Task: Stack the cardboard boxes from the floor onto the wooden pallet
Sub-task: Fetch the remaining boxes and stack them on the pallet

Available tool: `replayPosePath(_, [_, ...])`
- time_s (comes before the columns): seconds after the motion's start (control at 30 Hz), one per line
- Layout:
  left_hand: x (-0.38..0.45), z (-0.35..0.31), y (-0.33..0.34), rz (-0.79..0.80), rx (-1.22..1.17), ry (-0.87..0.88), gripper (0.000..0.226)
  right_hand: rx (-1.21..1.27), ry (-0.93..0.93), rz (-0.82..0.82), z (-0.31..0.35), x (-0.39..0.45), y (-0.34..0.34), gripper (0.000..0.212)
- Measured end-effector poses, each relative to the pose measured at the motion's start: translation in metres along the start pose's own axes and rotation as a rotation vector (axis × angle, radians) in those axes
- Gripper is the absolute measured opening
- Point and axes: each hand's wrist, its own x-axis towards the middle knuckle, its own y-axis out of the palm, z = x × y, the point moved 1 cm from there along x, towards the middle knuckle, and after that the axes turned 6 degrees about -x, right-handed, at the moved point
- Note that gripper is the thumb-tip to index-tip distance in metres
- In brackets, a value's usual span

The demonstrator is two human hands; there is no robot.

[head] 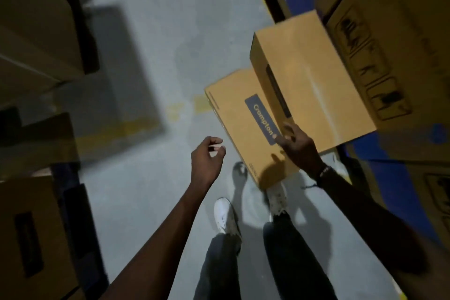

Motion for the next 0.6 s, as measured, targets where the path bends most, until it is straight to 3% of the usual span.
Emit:
replayPosePath(0.03, [0.013, 0.019, 0.014, 0.010, 0.018, -0.006, 0.011, 0.006, -0.028, 0.021, -0.016, 0.020, 0.015, 0.095])
replayPosePath(0.13, [0.050, 0.069, 0.055, 0.048, 0.057, -0.011, 0.018, -0.008, 0.024, 0.120, -0.056, 0.083, 0.051, 0.064])
replayPosePath(0.33, [0.115, 0.137, 0.128, 0.115, 0.143, 0.075, 0.034, -0.073, 0.077, 0.238, -0.138, 0.179, 0.116, 0.066])
replayPosePath(0.43, [0.138, 0.152, 0.157, 0.154, 0.161, 0.088, 0.040, -0.087, 0.066, 0.228, -0.164, 0.208, 0.134, 0.079])
replayPosePath(0.6, [0.155, 0.162, 0.185, 0.249, 0.186, 0.052, 0.045, -0.070, 0.091, 0.174, -0.210, 0.241, 0.161, 0.076])
